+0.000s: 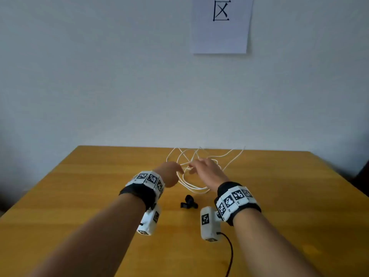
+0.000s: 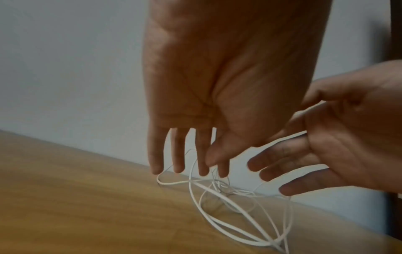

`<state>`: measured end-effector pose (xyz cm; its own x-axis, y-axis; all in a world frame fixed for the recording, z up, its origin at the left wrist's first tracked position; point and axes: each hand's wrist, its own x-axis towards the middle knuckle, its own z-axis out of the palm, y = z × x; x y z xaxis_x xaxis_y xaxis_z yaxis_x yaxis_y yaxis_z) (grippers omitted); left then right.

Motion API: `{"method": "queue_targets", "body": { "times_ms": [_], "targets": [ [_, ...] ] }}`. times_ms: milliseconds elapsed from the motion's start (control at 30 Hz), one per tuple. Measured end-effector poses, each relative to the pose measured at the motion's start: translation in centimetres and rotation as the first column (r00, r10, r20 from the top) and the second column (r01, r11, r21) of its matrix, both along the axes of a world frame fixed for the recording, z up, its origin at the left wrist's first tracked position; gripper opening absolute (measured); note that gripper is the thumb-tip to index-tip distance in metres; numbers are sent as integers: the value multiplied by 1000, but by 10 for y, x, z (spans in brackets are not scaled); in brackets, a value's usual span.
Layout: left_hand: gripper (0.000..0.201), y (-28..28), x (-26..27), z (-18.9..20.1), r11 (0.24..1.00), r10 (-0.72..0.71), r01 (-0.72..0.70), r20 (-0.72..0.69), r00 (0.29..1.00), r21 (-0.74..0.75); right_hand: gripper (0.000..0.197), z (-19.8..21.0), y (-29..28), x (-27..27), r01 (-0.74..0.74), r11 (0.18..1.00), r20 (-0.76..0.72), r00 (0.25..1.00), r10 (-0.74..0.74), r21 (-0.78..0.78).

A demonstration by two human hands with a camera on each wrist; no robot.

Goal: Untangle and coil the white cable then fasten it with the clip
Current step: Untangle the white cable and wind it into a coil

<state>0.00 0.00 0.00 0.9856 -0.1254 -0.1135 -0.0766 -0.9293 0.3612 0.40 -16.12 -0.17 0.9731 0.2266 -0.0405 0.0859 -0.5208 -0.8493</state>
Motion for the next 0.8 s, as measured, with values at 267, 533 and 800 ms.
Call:
{"method": "queue_targets", "body": {
  "times_ms": [267,533,800],
  "targets": [
    [46,4,23,-25,992,-52,55,-28,998,118,33,-27,4,16,-64,994,-107,993,55,-83],
    [22,2,28,-14,989,-99,88,88,991,115,19,-32,1,19,-105,955,-36,994,99,-277],
    [22,9,27,2,981,3,44,235,972,-191,28,-28,-16,20,62,984,231,973,-22,-168]
  ]
}}
